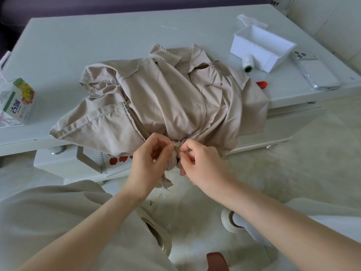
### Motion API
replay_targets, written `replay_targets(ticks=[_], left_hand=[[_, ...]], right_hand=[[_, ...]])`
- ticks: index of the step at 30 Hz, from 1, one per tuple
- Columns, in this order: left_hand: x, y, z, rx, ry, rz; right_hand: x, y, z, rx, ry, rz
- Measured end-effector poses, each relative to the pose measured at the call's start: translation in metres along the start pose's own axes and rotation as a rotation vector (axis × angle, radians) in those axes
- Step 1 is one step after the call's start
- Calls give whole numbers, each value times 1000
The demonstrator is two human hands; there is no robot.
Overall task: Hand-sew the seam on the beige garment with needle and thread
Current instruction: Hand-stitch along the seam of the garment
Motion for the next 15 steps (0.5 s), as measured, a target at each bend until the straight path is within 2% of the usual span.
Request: replay_targets(ticks=[3,9,15], left_hand=[[1,5,-7,-89,-47,-51],[-2,-1,-4,-90,-42,-33],[-3,-6,-1,-63,-19,41]], right_hand=[[-2,-1,-1,-43,-3,-18],[1,1,-5,-268,-20,-59],[5,1,-8,-255,-62,4]])
Point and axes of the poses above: each hand's wrist, its own x-axis away from the middle knuckle, its own z-axis out of the back of the hand, y = z × x, the point moved 9 cm from there along -x, towards the middle knuckle, and after that the axes turned 9 degrees about -y, right-handed, at the moved point
